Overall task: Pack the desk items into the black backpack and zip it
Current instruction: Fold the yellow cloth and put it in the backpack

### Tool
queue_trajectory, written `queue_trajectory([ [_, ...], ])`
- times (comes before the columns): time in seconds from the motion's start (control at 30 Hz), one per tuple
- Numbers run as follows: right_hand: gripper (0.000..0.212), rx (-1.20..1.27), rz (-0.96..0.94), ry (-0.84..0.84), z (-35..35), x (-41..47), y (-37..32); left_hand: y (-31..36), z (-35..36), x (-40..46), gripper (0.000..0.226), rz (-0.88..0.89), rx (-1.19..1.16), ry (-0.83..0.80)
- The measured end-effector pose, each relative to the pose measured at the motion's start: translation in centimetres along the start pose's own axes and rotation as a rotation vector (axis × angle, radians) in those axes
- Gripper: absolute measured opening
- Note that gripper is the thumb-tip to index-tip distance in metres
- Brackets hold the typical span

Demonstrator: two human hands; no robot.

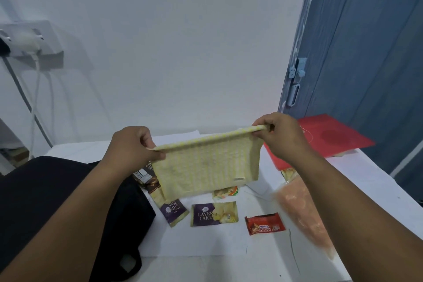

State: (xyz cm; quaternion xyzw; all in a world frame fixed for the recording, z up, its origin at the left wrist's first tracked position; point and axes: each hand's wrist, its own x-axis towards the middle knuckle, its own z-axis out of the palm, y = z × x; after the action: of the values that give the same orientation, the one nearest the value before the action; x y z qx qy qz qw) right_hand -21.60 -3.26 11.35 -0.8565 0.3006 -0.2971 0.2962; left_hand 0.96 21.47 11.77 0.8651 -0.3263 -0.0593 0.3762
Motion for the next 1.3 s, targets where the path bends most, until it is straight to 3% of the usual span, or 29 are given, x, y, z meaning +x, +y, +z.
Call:
queue_trajectory([
  [0.17, 0.016, -0.045, -0.024, 0.025, 0.5, 0.3, 0.7, -0.5, 0.2, 0.0, 0.02, 0.019, -0.075, -0.029],
  [0.37, 0.026, 0.122, -0.018, -0.034, -0.1, 0.9, 0.6, -1.4, 0.1, 0.5, 0.038, -0.027, -0.311, -0.096],
  [0.43, 0.022, 0.27, -0.023, 0.025, -0.7, 1.2, -0.1, -1.1, -0.3, 0.5, 0.028, -0.021, -0.53, -0.087],
  [0.5, 0.02, 0.585, 0.02, 0.035, -1.2, 1.1, -0.8, -0.8, -0.2, 0.3, 0.02, -0.065, -0.75, -0.068],
  [0.53, 0.017, 0.654, 0.057, -0.004, -1.0, 0.9, -0.7, -0.9, 0.3, 0.2, 0.026, -0.107, -0.772, -0.09],
  [0.67, 0.01, 0.39, 0.236, -0.279, 2.2, -0.8, 1.7, -2.7, 3.5, -1.2, 0.052, -0.293, -0.513, -0.227],
  [0.77, 0.015, 0.581, 0.388, -0.252, 3.2, -1.2, 2.7, -3.5, 4.3, -1.3, 0.041, -0.419, -0.829, -0.192],
  [0.83, 0.02, 0.724, 0.422, -0.259, 3.4, -1.6, 3.1, -3.6, 4.6, -1.9, 0.041, -0.462, -1.02, -0.279],
  [0.9, 0.017, 0.618, 0.41, -0.374, 4.0, -2.8, 3.6, -4.3, 5.4, -3.1, 0.036, -0.421, -0.926, -0.422],
  [0.97, 0.021, 0.504, 0.416, -0.48, 5.1, -4.3, 4.6, -5.0, 6.3, -4.2, 0.051, -0.378, -0.84, -0.482],
  [1.1, 0.041, 0.859, 0.506, -0.387, 5.5, -5.4, 6.0, -6.6, 7.1, -5.0, 0.065, -0.47, -0.971, -0.271],
  [1.17, 0.054, 0.778, 0.464, -0.442, 5.4, -5.9, 6.6, -7.6, 7.5, -5.2, 0.091, -0.43, -0.759, -0.225],
  [1.2, 0.057, 0.671, 0.439, -0.476, 5.3, -6.2, 6.8, -7.7, 7.6, -5.4, 0.094, -0.372, -0.587, -0.232],
  [1.23, 0.056, 0.603, 0.431, -0.463, 5.3, -6.4, 7.0, -7.5, 7.7, -5.5, 0.084, -0.312, -0.464, -0.227],
  [1.3, 0.049, 0.598, 0.431, -0.373, 4.9, -6.4, 7.0, -7.3, 7.4, -5.5, 0.051, -0.297, -0.547, -0.199],
])
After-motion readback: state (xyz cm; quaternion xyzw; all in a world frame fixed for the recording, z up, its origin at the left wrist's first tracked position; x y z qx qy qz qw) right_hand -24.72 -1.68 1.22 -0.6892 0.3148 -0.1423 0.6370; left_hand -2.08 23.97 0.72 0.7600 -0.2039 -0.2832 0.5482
